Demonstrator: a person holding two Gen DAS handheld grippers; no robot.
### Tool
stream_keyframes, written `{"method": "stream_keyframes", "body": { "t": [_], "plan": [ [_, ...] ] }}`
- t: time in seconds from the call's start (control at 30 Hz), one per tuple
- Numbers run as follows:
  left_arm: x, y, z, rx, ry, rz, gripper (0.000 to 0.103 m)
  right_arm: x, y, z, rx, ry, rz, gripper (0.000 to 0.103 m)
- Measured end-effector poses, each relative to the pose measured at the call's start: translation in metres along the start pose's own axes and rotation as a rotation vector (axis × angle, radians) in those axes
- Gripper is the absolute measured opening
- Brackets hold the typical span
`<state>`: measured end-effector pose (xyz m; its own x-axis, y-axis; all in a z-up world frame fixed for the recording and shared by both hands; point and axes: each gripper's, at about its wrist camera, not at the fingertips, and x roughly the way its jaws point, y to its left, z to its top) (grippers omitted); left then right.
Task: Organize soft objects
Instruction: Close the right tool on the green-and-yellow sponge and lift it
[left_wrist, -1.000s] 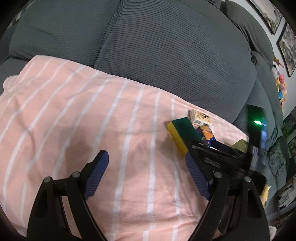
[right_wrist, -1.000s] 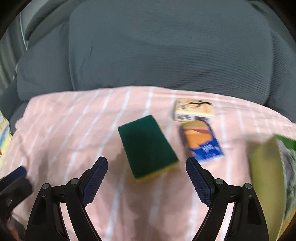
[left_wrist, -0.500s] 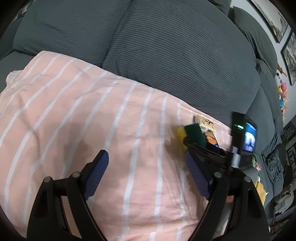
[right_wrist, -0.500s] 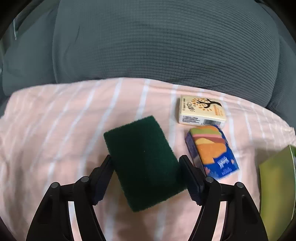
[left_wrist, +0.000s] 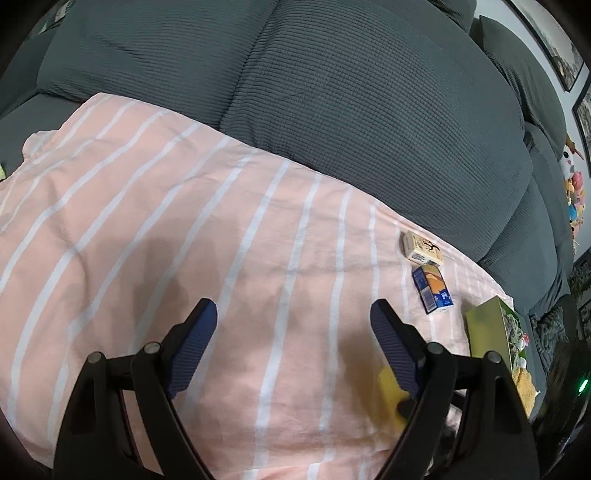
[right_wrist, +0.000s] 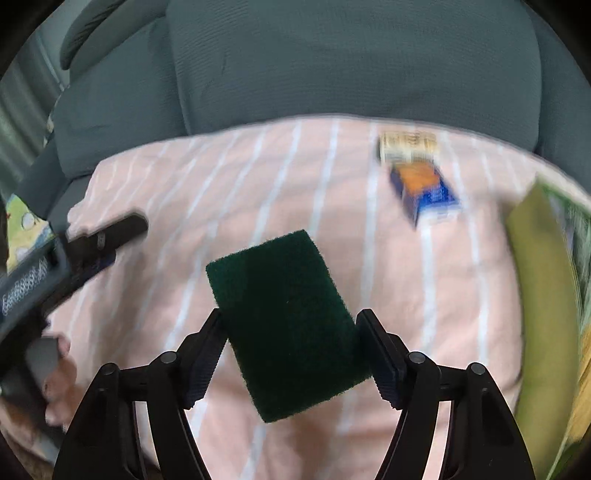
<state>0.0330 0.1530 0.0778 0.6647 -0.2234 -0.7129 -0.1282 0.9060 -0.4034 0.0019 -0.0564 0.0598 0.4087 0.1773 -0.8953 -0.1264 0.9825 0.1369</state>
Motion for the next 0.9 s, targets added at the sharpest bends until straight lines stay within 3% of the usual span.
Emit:
{"method": "stream_keyframes", "body": {
  "t": [0.17, 0.3, 0.53, 0.57, 0.7, 0.9],
  "plan": [
    [0.002, 0.001, -0.005, -0.005, 0.018, 0.006, 0.085, 0.019, -0.006, -0.02, 0.037, 0.063, -0.006, 0.077],
    [0.004, -0.007, -0.012, 0.028, 0.056, -0.012, 0.085, 0.003, -0.026, -0.02, 0.132, -0.004, 0.065, 0.085],
    [0.006, -0.022, -0.028, 0.051, 0.135, -0.061, 0.084, -0.013, -0.067, -0.02, 0.28, -0.078, 0.232, 0.086],
    [0.008, -0.025, -0.032, 0.042, 0.166, -0.087, 0.084, -0.014, -0.071, -0.021, 0.303, -0.08, 0.246, 0.083],
    [0.019, -0.038, -0.058, 0.036, 0.288, -0.203, 0.077, -0.009, -0.08, -0.021, 0.333, -0.062, 0.313, 0.048],
    [0.028, -0.065, -0.094, 0.152, 0.339, -0.178, 0.048, 0.008, -0.076, -0.024, 0.357, 0.001, 0.357, 0.046]
  ]
}}
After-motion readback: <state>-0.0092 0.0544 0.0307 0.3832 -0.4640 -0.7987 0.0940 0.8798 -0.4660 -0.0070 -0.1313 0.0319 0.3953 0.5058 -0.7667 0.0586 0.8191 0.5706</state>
